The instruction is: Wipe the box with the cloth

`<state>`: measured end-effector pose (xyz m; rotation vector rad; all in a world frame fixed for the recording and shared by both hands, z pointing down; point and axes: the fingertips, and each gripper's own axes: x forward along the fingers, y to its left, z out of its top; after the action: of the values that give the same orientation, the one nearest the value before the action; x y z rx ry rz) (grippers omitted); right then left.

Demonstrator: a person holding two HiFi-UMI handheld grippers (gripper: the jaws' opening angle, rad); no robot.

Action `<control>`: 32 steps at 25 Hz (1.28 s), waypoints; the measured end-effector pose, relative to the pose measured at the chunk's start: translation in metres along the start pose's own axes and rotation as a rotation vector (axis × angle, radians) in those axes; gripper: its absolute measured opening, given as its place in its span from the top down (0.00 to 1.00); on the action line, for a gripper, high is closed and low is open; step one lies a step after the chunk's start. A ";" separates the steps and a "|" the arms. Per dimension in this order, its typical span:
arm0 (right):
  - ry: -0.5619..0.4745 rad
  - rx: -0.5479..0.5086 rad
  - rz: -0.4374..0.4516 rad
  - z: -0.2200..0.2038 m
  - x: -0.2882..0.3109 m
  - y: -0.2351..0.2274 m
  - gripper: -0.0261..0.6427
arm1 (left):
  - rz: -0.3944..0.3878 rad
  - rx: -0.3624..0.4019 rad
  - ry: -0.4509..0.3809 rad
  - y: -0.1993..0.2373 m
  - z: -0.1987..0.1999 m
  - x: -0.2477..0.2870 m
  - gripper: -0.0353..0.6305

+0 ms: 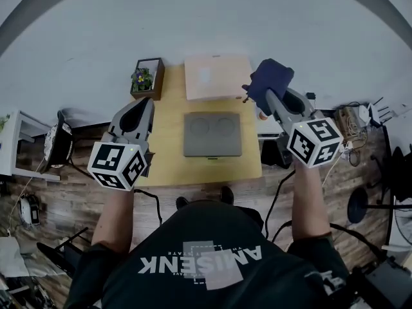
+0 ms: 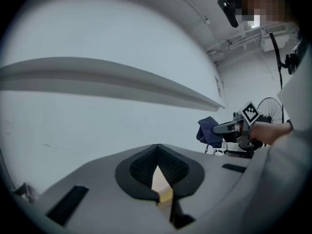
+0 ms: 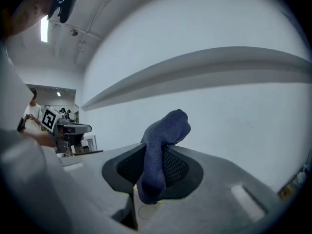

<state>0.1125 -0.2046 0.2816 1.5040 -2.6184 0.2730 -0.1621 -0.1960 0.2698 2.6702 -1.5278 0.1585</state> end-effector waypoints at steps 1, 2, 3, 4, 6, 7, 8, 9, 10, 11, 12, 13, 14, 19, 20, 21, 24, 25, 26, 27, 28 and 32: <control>-0.026 0.023 0.007 0.009 -0.001 0.001 0.83 | 0.017 0.014 -0.026 0.002 0.008 -0.002 0.94; -0.050 0.043 0.017 0.018 -0.002 0.003 0.83 | 0.031 0.025 -0.048 0.004 0.016 -0.005 0.94; -0.072 0.047 0.022 0.026 -0.003 0.005 0.83 | 0.043 0.032 -0.062 0.006 0.021 -0.007 0.94; -0.089 0.029 0.018 0.034 -0.005 0.007 0.83 | 0.058 0.031 -0.071 0.010 0.024 -0.008 0.94; -0.100 -0.031 -0.011 0.042 -0.005 0.008 0.83 | 0.104 0.003 -0.090 0.020 0.028 -0.009 0.94; -0.097 -0.050 -0.026 0.043 -0.004 0.007 0.83 | 0.122 -0.016 -0.102 0.025 0.030 -0.009 0.94; -0.093 -0.060 -0.038 0.043 -0.002 0.006 0.83 | 0.134 -0.028 -0.108 0.029 0.030 -0.009 0.94; -0.086 -0.065 -0.047 0.043 0.000 0.006 0.84 | 0.143 -0.028 -0.109 0.031 0.031 -0.008 0.94; -0.080 -0.071 -0.054 0.042 0.002 0.005 0.84 | 0.148 -0.022 -0.105 0.032 0.031 -0.007 0.94; -0.075 -0.076 -0.061 0.041 0.004 0.005 0.84 | 0.151 -0.017 -0.101 0.033 0.031 -0.007 0.94; -0.072 -0.078 -0.066 0.040 0.004 0.005 0.84 | 0.151 -0.018 -0.101 0.033 0.032 -0.007 0.94; -0.069 -0.078 -0.070 0.039 0.004 0.004 0.84 | 0.151 -0.023 -0.105 0.033 0.032 -0.007 0.94; -0.070 -0.075 -0.074 0.038 0.004 0.003 0.84 | 0.152 -0.028 -0.114 0.034 0.033 -0.008 0.94; -0.090 -0.076 -0.091 0.041 0.005 0.002 0.84 | 0.142 -0.029 -0.130 0.033 0.030 -0.012 0.94; -0.091 -0.082 -0.094 0.041 0.004 0.002 0.84 | 0.142 -0.023 -0.123 0.033 0.028 -0.012 0.94; -0.091 -0.086 -0.096 0.040 0.004 0.003 0.84 | 0.141 -0.018 -0.119 0.032 0.026 -0.011 0.94; -0.089 -0.088 -0.092 0.040 0.005 0.004 0.84 | 0.141 -0.005 -0.117 0.031 0.026 -0.009 0.94; -0.088 -0.085 -0.087 0.040 0.006 0.005 0.84 | 0.138 0.003 -0.115 0.030 0.025 -0.008 0.94; -0.088 -0.083 -0.082 0.040 0.005 0.005 0.84 | 0.134 0.011 -0.112 0.028 0.025 -0.007 0.94; -0.088 -0.082 -0.080 0.040 0.005 0.005 0.84 | 0.132 0.016 -0.107 0.027 0.024 -0.006 0.94; -0.088 -0.082 -0.081 0.039 0.006 0.005 0.84 | 0.132 0.017 -0.103 0.027 0.023 -0.005 0.94; -0.085 -0.080 -0.089 0.038 0.009 0.004 0.84 | 0.140 0.030 -0.087 0.030 0.019 -0.003 0.94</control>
<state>0.1042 -0.2184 0.2461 1.6341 -2.5823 0.0969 -0.1885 -0.2112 0.2507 2.6250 -1.7534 0.0729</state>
